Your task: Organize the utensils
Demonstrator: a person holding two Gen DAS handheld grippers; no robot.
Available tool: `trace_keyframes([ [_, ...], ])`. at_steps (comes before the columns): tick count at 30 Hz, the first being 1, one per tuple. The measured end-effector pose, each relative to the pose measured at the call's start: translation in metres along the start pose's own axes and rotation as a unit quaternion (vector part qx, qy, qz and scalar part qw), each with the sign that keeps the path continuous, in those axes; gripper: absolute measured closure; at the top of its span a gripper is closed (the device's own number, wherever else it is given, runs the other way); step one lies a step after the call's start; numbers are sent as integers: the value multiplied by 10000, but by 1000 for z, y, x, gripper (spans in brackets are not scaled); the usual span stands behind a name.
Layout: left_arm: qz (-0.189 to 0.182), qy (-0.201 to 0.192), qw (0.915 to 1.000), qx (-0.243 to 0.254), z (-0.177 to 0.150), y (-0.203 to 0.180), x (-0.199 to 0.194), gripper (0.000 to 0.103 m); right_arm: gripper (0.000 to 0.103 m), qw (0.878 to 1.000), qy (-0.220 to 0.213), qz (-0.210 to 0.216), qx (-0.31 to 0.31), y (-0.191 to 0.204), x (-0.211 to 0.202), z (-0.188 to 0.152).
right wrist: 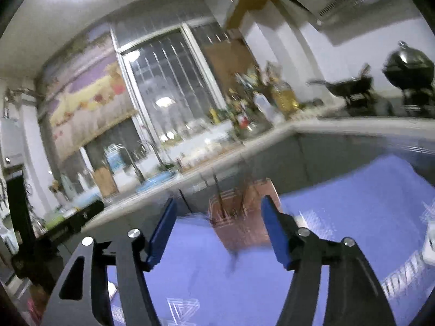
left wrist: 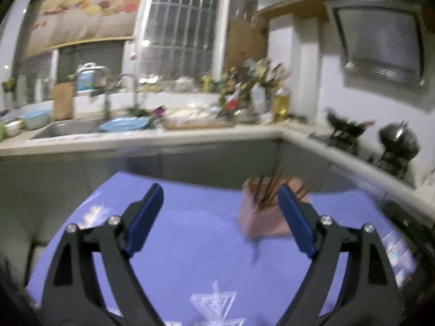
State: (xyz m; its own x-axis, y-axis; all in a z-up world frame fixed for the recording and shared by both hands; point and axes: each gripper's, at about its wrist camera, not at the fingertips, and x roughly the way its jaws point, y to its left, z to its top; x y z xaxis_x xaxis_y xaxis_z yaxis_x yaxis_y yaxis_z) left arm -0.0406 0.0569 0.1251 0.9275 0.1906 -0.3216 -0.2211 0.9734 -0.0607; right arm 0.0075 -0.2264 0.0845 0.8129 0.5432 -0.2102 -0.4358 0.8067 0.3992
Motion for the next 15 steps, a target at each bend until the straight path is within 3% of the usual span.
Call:
trace_keyframes([
  [4, 342, 259, 9989, 201, -39, -8, -6, 19, 37, 9984, 521, -187, 61, -3, -11, -45],
  [6, 431, 295, 9981, 327, -49, -14, -9, 14, 36, 9973, 697, -229, -14, -1, -15, -57],
  [15, 465, 236, 9969, 586, -61, -32, -24, 6, 20, 9976, 632, -262, 121, 8, -35, -54],
])
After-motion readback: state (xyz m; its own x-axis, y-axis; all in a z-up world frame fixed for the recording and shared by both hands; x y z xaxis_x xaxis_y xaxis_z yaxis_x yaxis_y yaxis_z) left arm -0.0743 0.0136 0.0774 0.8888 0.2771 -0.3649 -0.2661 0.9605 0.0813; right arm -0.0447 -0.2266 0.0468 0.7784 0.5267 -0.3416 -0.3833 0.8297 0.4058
